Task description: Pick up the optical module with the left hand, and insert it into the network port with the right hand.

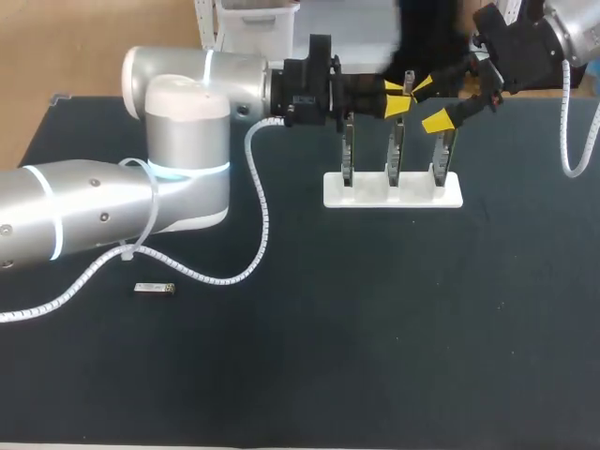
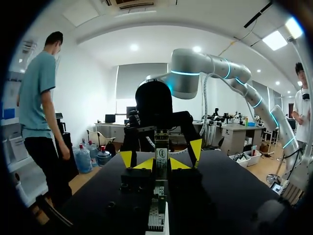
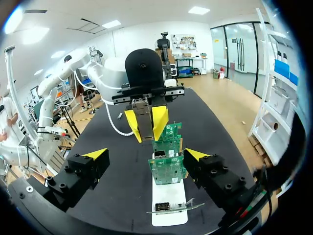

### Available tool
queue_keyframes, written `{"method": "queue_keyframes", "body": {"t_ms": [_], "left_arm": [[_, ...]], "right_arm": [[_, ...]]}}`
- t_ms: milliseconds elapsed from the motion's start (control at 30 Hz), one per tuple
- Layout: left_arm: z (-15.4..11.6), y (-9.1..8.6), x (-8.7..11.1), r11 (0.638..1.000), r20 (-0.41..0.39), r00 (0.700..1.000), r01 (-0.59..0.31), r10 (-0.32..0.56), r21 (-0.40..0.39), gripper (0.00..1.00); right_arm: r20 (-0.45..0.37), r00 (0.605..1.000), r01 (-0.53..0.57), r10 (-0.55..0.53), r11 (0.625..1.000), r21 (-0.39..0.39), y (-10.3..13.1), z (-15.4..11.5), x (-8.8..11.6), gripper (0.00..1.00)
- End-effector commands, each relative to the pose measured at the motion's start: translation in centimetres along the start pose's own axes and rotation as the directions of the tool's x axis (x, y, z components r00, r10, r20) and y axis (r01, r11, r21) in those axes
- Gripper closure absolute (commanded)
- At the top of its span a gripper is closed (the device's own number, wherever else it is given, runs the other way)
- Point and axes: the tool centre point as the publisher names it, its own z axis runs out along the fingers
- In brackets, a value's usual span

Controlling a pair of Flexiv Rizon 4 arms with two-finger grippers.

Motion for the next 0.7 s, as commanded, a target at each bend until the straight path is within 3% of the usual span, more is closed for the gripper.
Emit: {"method": "queue_keyframes", "body": {"t_ms": [33,700], "left_arm": [[0.27,0.59,0.24,1.0,-0.001,1.0,0.004,-0.004,0.009,1.0],[0.23,0.57,0.74,1.0,-0.012,1.0,0.022,-0.022,0.018,1.0]], "right_arm": [[0.0,1.0,0.001,-0.001,1.0,0.007,0.28,-0.01,0.01,0.0],[0.0,1.0,0.001,-0.001,1.0,0.007,0.28,-0.01,0.01,0.0]]}}
